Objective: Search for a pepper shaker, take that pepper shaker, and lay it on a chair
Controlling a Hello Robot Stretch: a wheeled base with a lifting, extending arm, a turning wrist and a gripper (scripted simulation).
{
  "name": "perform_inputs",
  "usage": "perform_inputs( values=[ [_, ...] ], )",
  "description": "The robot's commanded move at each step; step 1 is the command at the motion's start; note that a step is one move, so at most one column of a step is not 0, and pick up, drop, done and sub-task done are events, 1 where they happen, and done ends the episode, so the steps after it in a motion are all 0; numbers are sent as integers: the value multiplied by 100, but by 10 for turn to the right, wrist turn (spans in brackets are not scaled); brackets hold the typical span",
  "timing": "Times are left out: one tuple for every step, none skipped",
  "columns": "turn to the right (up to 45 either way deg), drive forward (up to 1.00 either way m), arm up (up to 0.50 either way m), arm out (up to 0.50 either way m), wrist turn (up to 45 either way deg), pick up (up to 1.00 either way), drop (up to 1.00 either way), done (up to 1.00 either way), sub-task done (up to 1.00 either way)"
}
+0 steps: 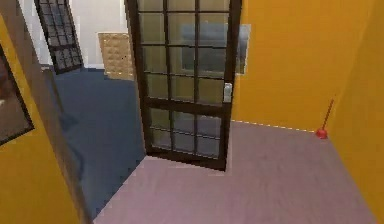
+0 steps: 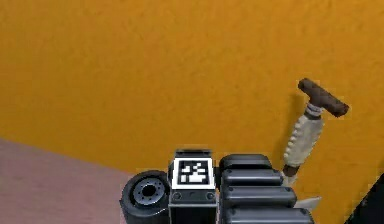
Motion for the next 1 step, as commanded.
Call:
perform_inputs(
  values=[
    [-90,0,0,0,0,0,0,0,0]
  ],
)
